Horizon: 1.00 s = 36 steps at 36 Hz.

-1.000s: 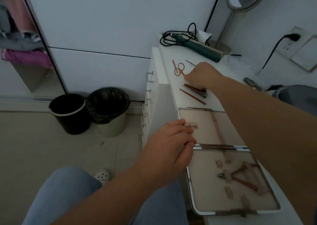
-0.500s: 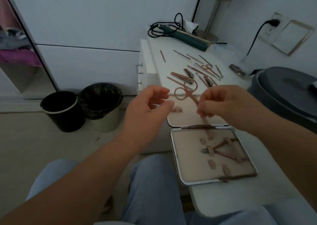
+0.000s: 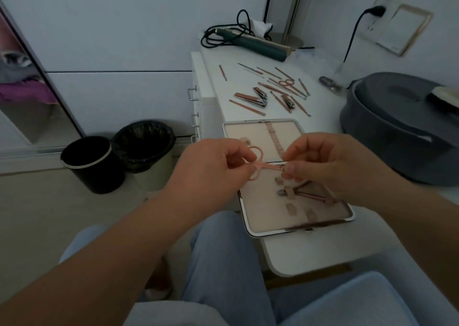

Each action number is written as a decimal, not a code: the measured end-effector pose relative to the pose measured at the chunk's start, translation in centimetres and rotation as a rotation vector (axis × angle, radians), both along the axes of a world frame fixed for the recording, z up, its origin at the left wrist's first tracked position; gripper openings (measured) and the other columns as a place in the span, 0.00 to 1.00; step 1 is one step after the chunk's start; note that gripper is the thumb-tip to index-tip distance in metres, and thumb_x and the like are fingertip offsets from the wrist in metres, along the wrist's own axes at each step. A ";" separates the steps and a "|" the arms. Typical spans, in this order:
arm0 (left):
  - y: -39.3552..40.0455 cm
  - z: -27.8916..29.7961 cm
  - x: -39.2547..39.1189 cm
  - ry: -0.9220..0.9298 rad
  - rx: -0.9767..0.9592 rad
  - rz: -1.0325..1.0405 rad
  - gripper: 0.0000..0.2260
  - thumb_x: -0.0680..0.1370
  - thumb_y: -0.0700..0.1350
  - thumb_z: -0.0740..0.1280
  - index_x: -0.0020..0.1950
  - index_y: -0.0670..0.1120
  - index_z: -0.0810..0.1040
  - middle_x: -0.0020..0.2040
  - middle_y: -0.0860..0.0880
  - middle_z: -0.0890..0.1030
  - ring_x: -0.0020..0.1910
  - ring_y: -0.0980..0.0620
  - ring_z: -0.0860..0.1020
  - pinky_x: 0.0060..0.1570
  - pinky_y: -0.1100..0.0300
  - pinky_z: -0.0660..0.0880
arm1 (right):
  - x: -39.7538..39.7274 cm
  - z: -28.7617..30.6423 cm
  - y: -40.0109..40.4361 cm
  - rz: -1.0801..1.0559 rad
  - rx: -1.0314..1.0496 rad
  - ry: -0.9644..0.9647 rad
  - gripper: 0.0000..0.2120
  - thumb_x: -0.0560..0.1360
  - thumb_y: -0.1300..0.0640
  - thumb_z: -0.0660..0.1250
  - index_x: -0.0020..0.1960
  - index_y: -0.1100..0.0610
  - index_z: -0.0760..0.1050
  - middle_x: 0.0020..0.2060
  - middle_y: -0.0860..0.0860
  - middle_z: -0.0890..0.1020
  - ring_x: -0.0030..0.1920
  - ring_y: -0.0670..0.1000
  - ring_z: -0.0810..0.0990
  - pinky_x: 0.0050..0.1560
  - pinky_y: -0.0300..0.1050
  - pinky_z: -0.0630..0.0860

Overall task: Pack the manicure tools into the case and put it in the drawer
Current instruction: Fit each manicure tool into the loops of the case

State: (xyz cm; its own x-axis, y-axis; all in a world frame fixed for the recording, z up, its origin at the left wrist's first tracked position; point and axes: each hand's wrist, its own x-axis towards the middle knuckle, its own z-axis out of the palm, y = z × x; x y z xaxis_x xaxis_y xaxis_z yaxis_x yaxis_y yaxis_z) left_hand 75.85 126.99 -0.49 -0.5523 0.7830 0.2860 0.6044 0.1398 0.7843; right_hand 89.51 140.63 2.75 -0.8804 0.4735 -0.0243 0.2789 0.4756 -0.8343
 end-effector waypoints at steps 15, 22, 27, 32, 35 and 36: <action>-1.5 0.6 -1.0 -0.058 -0.200 0.077 0.06 0.64 0.46 0.73 0.29 0.57 0.80 0.32 0.68 0.79 0.35 0.67 0.76 0.32 0.77 0.69 | 1.9 -3.5 1.8 -0.203 0.307 0.088 0.02 0.69 0.50 0.66 0.38 0.44 0.77 0.31 0.44 0.80 0.30 0.38 0.75 0.32 0.25 0.70; -1.1 0.8 -0.8 -0.034 -0.225 0.075 0.06 0.66 0.46 0.71 0.31 0.56 0.81 0.31 0.62 0.81 0.35 0.66 0.76 0.32 0.72 0.71 | 1.8 -4.5 2.0 -0.212 0.379 0.139 0.07 0.71 0.54 0.68 0.37 0.42 0.76 0.31 0.41 0.79 0.35 0.37 0.75 0.34 0.22 0.67; -0.3 0.4 0.2 0.072 -0.259 0.080 0.04 0.68 0.48 0.69 0.35 0.58 0.80 0.29 0.67 0.77 0.37 0.69 0.75 0.34 0.76 0.69 | 1.9 -4.8 2.1 -0.232 0.367 0.180 0.08 0.71 0.54 0.68 0.39 0.41 0.74 0.33 0.34 0.78 0.35 0.34 0.74 0.35 0.21 0.67; 0.2 0.5 0.7 0.270 -0.275 0.110 0.04 0.71 0.50 0.67 0.41 0.58 0.80 0.31 0.64 0.71 0.41 0.59 0.76 0.44 0.63 0.72 | 2.0 -4.9 2.2 -0.232 0.378 0.182 0.07 0.71 0.53 0.68 0.39 0.41 0.74 0.37 0.32 0.77 0.36 0.35 0.74 0.35 0.21 0.67; -0.1 0.3 0.8 0.323 -0.258 0.121 0.05 0.71 0.52 0.66 0.44 0.58 0.81 0.31 0.65 0.72 0.40 0.59 0.75 0.42 0.64 0.69 | 1.9 -5.0 2.2 -0.232 0.384 0.189 0.07 0.70 0.53 0.67 0.39 0.40 0.74 0.36 0.32 0.77 0.35 0.34 0.74 0.35 0.21 0.67; -0.2 0.2 0.9 0.342 -0.235 0.121 0.06 0.71 0.52 0.66 0.45 0.58 0.81 0.32 0.64 0.75 0.39 0.59 0.74 0.41 0.64 0.68 | 1.9 -5.0 2.2 -0.230 0.384 0.187 0.06 0.70 0.52 0.67 0.39 0.40 0.74 0.36 0.32 0.78 0.35 0.34 0.74 0.35 0.21 0.67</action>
State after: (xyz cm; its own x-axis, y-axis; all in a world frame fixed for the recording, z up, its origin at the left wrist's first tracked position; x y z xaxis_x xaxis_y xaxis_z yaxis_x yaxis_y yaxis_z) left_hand 76.72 126.74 -0.28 -0.5484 0.7843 0.2902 0.7925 0.3767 0.4796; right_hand 91.43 142.80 -2.27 -0.7243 0.6002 0.3394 0.2749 0.7028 -0.6562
